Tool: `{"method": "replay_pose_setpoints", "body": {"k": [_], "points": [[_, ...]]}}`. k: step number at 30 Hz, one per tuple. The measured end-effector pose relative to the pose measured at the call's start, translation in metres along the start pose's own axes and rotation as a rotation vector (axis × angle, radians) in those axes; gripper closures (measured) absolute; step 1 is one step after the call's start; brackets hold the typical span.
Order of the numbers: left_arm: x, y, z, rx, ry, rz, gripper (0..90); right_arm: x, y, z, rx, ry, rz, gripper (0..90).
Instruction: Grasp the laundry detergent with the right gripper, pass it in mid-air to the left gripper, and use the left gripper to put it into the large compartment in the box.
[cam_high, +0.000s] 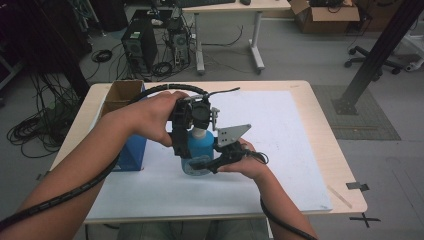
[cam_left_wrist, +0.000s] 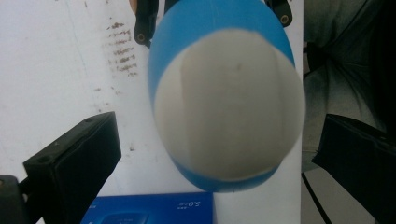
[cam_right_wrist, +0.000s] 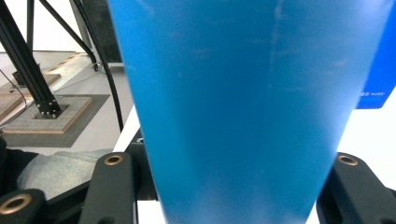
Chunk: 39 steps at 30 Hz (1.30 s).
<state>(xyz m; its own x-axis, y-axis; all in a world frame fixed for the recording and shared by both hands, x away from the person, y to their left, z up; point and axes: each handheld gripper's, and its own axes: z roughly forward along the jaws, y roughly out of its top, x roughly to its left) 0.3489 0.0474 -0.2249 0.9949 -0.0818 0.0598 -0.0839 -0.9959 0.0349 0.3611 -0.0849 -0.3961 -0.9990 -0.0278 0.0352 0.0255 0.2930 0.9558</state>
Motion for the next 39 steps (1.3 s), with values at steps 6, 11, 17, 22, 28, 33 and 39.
{"method": "replay_pose_setpoints", "body": {"k": [6,11,17,22,28,33,39], "points": [[0.0006,0.0009,0.0040,0.008,0.002,-0.003,0.2,0.0002,0.0029,0.0039,0.008,-0.002,-0.006,44.0],[-0.0002,0.0030,0.0056,0.007,0.005,-0.004,0.3,-0.0001,0.0041,0.0051,0.015,-0.004,-0.011,44.0],[-0.0008,0.0062,0.0078,0.014,0.015,0.003,0.4,-0.0011,0.0050,0.0052,0.016,-0.009,-0.005,44.0],[-0.0003,0.0063,0.0093,0.013,0.013,-0.005,1.8,-0.0011,0.0062,0.0050,0.017,-0.013,-0.009,44.1],[-0.0009,0.0078,0.0093,0.013,0.015,0.000,5.7,-0.0011,0.0065,0.0036,0.013,-0.019,-0.007,44.0],[-0.0028,0.0099,0.0077,0.014,0.014,0.001,8.9,-0.0013,0.0066,0.0035,0.013,-0.019,-0.005,44.0],[-0.0031,0.0101,0.0073,0.011,0.025,0.002,11.7,-0.0012,0.0079,0.0035,0.008,-0.022,-0.006,44.0]]}}
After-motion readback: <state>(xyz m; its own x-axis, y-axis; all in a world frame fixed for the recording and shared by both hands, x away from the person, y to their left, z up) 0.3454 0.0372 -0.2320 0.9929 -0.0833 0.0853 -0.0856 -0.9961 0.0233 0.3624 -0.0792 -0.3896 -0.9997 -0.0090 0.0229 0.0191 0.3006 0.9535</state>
